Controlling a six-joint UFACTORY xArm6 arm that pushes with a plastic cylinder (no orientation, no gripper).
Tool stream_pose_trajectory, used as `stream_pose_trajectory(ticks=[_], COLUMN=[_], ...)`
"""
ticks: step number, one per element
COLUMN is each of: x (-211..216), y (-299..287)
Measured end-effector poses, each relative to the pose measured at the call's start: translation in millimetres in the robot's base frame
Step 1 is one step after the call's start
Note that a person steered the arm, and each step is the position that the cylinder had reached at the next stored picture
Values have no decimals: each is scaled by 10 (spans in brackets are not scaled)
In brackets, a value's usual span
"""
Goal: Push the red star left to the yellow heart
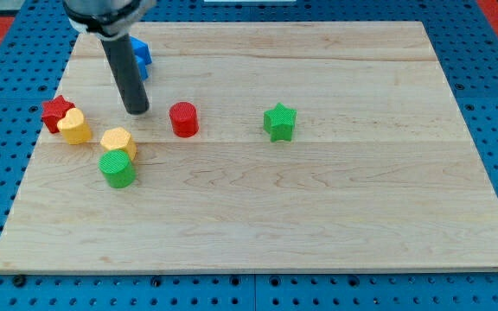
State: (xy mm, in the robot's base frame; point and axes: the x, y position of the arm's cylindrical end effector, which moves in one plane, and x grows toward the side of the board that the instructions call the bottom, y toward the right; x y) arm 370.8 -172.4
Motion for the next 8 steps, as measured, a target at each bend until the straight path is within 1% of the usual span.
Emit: stream_pose_trajectory(ticks=[1,2,4,5,6,7,8], x=[-62,97,120,394,862,1194,1307], y=[-710,-1311,-1326,-1326,-1326,-1326,-1276])
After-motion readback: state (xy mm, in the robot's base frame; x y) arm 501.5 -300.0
